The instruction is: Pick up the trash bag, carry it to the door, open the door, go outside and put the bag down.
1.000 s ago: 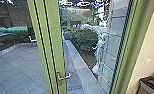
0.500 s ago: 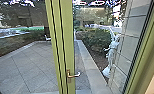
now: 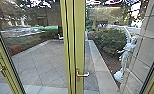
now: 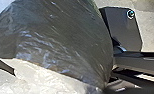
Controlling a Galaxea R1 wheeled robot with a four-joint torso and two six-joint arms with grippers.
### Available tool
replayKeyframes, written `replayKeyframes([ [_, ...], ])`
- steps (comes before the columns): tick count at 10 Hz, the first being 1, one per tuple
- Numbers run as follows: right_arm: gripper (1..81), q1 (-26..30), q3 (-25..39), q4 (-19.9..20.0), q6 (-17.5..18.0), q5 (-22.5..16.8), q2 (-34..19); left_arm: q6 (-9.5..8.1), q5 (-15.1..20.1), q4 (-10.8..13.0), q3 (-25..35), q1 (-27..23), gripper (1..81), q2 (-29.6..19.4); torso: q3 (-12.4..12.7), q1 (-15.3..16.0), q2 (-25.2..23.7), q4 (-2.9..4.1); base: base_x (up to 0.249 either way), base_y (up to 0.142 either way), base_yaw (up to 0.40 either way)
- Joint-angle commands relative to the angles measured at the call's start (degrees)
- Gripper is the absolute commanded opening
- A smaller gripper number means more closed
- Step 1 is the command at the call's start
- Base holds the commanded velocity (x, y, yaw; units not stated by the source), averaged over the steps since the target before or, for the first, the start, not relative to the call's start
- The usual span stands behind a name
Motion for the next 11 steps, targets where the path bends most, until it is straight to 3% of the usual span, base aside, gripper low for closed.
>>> replayKeyframes([
  [1,81.1,2.32,0.3,0.24,-0.1,-3.27,-0.5,0.44,3.72,0.46,0.16,-2.44,1.0,-0.22,0.0,0.03,0.0,0.0,0.0,0.0,0.345],
  [11,81.1,2.23,0.3,0.15,-0.1,-3.27,-0.41,0.44,3.8,0.64,-0.02,-2.44,1.0,0.13,0.0,0.03,0.0,0.0,0.0,0.0,0.279],
])
